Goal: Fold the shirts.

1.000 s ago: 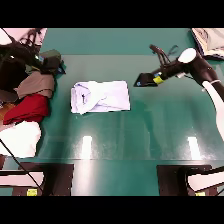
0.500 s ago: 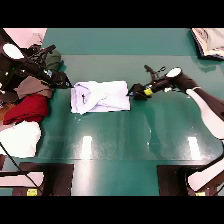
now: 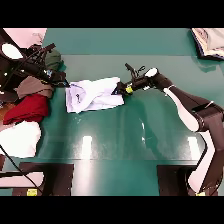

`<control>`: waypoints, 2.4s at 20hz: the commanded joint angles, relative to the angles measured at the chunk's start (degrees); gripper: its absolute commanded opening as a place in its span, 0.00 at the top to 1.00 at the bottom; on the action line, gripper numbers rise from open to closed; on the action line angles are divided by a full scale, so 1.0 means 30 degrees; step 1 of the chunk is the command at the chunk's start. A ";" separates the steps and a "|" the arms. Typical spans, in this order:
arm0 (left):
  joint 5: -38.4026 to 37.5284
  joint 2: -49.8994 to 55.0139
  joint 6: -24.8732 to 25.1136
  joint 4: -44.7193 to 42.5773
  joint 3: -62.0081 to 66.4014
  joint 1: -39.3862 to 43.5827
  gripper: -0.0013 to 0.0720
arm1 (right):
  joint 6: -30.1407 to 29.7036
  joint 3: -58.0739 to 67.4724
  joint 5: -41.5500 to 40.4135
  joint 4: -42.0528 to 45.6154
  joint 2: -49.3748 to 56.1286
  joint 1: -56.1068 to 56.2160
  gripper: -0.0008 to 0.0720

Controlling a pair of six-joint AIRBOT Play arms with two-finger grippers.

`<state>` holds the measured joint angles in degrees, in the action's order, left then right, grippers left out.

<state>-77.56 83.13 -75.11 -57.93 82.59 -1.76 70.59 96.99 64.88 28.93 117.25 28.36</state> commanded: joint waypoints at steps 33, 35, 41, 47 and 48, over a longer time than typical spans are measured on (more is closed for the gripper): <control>0.0546 -0.1741 0.0029 0.3009 0.0007 0.0000 0.95 | 0.0539 -1.5897 -0.2069 1.4090 -1.8411 -2.8837 0.28; 0.0532 -0.1734 0.0029 0.3009 0.0007 0.0000 0.95 | 0.0758 -1.3617 0.0284 1.4192 -1.7660 -2.9398 0.28; 0.0736 -0.1683 0.0051 0.3002 -0.0015 0.0000 0.95 | 0.1435 -1.0819 0.2266 1.0382 -1.7034 -2.6243 0.29; 0.0750 -0.1683 0.0029 0.3045 -0.0015 0.0000 0.95 | 0.1428 -1.0819 0.2390 0.9377 -1.7034 -1.7726 0.56; 0.0889 -0.1683 0.0036 0.3045 -0.0015 0.0000 0.95 | 0.1428 -1.0819 0.2353 0.9369 -1.7034 -1.6524 0.73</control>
<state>-75.61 78.06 -75.00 -48.80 82.56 -1.76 74.72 64.18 71.46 58.28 66.08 -31.44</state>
